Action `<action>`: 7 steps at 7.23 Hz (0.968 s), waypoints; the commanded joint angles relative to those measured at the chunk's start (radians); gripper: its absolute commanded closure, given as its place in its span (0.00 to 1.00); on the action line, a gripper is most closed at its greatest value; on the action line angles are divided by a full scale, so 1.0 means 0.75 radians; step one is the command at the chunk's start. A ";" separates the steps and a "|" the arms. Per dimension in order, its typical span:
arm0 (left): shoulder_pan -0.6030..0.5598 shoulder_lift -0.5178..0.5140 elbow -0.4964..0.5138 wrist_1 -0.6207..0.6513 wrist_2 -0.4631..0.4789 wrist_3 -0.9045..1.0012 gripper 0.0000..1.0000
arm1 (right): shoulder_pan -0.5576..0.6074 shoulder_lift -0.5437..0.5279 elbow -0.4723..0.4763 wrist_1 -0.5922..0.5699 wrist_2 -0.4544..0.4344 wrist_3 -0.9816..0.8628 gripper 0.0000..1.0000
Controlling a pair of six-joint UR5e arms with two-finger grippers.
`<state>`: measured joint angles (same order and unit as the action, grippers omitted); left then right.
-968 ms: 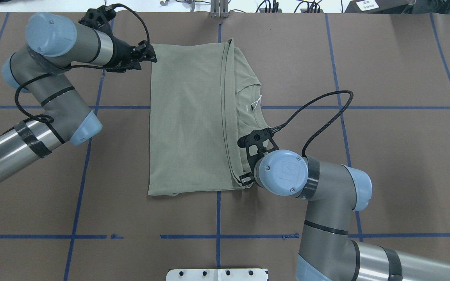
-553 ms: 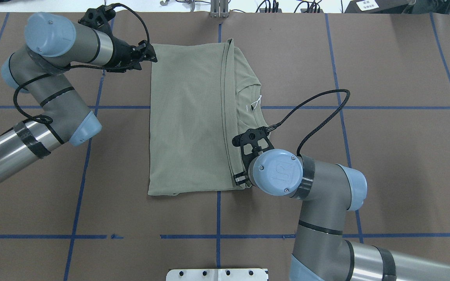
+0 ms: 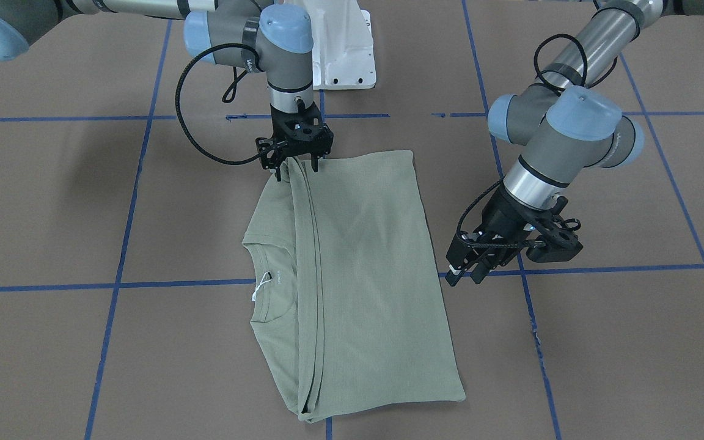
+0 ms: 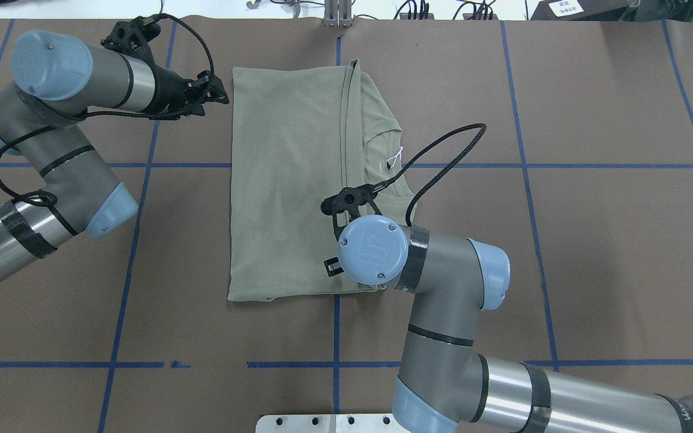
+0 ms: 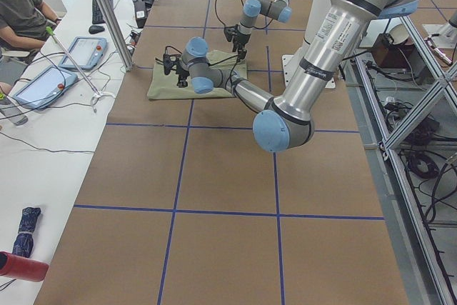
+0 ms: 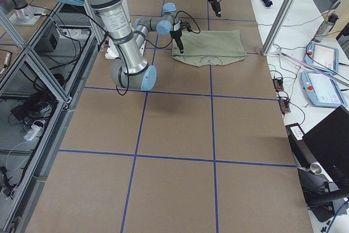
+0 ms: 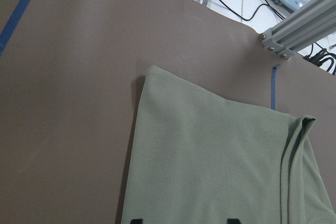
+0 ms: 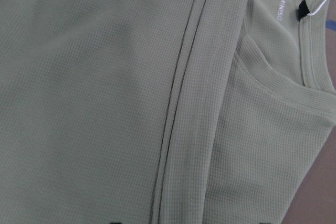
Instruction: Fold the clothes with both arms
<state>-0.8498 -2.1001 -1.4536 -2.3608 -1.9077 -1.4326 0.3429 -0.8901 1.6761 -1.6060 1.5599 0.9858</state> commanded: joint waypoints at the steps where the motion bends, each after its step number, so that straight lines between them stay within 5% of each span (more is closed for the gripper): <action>1: 0.000 0.004 -0.007 0.000 -0.001 0.000 0.38 | -0.027 0.011 -0.058 -0.025 -0.010 -0.007 0.00; 5: 0.000 0.004 -0.007 0.000 -0.001 0.000 0.38 | 0.003 -0.060 -0.012 -0.066 -0.006 -0.052 0.00; 7: 0.000 0.004 -0.011 0.000 -0.023 0.000 0.38 | 0.046 -0.234 0.200 -0.074 0.002 -0.189 0.00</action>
<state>-0.8498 -2.0969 -1.4603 -2.3608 -1.9127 -1.4327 0.3536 -0.9884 1.7264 -1.6554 1.5559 0.9122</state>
